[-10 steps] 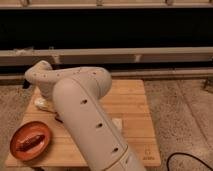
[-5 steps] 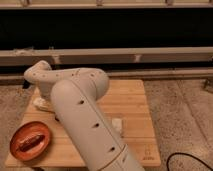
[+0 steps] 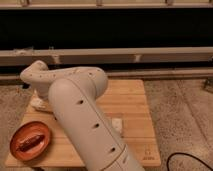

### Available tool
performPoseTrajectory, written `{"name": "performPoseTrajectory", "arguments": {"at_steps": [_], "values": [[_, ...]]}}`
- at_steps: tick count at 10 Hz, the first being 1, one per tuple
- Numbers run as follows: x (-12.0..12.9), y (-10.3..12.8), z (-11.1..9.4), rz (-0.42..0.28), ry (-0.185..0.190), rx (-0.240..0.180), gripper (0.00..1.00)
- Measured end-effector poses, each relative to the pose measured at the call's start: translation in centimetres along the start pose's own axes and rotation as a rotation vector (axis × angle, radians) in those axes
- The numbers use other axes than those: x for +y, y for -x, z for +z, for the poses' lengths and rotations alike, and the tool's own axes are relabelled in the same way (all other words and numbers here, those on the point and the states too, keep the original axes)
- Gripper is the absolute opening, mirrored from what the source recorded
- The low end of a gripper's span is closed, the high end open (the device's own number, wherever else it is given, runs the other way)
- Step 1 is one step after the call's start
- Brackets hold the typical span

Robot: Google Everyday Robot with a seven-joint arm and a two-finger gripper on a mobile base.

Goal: Place the bottle in the ceramic bowl

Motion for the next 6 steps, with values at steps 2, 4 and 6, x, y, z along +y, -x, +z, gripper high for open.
{"name": "performPoseTrajectory", "arguments": {"at_steps": [2,4,6], "values": [[0.0,-0.5,-2.6,0.0,-0.03,-0.025,0.0],[0.5,-0.8,-5.8,-0.006,-0.066,-0.052,0.0],[0.6,-1.1,-8.4,-0.011,-0.092,-0.072,0.0]]}}
